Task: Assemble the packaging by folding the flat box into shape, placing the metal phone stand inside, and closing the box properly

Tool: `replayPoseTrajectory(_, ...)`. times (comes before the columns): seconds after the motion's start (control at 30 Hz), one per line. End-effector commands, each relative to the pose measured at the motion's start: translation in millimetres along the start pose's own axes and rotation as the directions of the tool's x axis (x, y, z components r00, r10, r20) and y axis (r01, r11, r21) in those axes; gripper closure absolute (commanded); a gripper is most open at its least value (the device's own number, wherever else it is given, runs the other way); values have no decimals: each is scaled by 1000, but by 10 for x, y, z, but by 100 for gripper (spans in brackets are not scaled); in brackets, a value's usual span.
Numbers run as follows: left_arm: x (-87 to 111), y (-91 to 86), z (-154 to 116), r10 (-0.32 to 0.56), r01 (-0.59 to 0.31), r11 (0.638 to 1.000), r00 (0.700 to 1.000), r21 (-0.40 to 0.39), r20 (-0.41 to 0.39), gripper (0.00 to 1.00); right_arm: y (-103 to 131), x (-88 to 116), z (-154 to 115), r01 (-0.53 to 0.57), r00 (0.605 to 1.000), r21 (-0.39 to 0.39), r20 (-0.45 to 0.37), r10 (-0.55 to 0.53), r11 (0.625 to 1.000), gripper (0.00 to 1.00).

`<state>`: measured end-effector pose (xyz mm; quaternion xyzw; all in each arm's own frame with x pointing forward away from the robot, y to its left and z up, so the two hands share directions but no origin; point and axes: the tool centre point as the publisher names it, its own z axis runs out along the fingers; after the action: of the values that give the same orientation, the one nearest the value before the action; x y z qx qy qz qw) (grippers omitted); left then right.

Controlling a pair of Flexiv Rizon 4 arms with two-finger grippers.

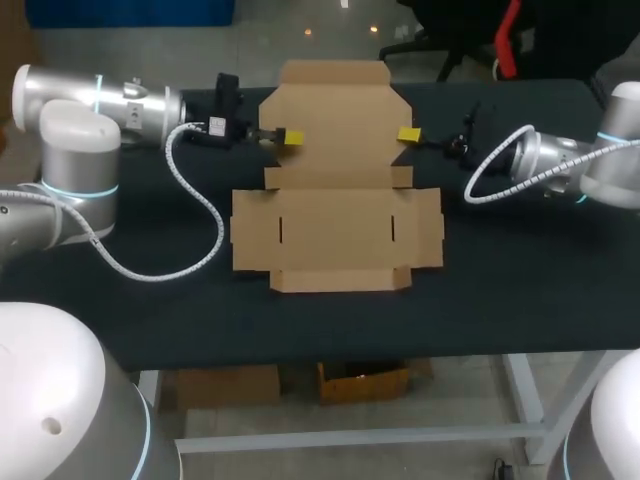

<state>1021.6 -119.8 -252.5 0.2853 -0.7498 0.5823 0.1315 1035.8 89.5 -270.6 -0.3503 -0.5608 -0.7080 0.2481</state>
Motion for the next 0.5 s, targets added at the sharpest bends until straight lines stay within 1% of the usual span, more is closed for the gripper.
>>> replayPoseTrajectory(0.03, -26, -25, 44, 5, -5, 1000, 1000, -1, -17, 60, 26, -51, 27, 1, 999, 4, -40, -1, 1000, 100)
replayPoseTrajectory(0.27, 7, -55, 96, 18, -18, 1000, 999, -4, -36, 69, 48, -38, 49, 7, 999, 4, -50, -7, 1000, 100)
replayPoseTrajectory(0.33, 9, -63, 110, 21, -21, 1000, 999, -5, -39, 70, 55, -35, 57, 9, 999, 5, -51, -9, 1000, 100)
replayPoseTrajectory(0.4, 13, -71, 120, 23, -23, 1000, 999, -4, -43, 75, 60, -33, 66, 11, 999, 5, -54, -11, 1000, 100)
replayPoseTrajectory(0.5, 18, -79, 131, 26, -27, 1000, 999, -4, -47, 76, 67, -28, 82, 14, 998, 7, -59, -14, 1000, 100)
